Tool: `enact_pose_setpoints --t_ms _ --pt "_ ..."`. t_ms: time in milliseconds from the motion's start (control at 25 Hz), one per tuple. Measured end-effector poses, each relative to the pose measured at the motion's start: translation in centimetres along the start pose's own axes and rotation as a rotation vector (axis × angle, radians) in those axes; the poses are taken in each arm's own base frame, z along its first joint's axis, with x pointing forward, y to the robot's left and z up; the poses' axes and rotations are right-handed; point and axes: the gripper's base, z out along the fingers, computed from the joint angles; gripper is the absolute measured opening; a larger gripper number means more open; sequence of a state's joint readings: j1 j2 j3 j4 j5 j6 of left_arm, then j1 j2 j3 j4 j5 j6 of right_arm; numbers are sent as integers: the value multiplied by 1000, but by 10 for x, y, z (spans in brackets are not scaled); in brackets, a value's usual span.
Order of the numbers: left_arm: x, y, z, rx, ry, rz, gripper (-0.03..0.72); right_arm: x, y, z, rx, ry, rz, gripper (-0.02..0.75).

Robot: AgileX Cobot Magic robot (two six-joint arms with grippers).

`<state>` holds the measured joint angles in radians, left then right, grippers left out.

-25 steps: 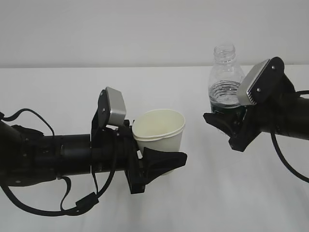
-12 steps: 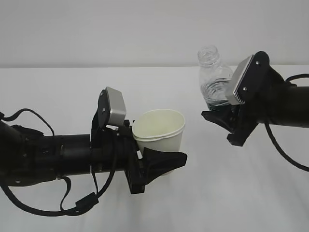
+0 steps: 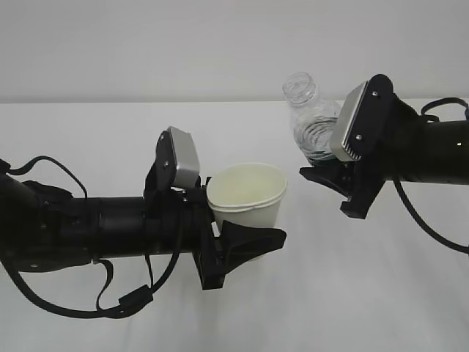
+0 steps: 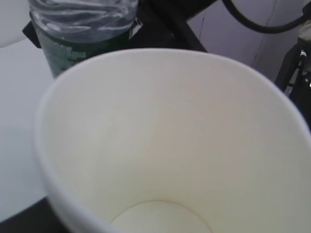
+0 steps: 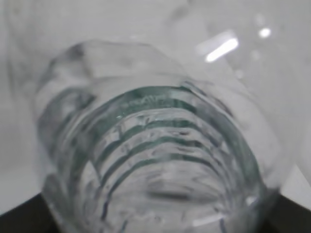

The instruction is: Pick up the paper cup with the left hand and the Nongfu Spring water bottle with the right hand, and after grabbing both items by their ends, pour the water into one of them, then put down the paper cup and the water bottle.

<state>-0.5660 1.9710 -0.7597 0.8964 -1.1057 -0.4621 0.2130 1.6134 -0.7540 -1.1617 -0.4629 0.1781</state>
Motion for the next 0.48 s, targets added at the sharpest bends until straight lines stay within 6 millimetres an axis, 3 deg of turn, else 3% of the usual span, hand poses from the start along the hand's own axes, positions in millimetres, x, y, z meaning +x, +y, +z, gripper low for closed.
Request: enact_pose_setpoints --t_ms 480 --pt "2 5 0 -53 14 47 454 0 1 0 -9 4 -50 491"
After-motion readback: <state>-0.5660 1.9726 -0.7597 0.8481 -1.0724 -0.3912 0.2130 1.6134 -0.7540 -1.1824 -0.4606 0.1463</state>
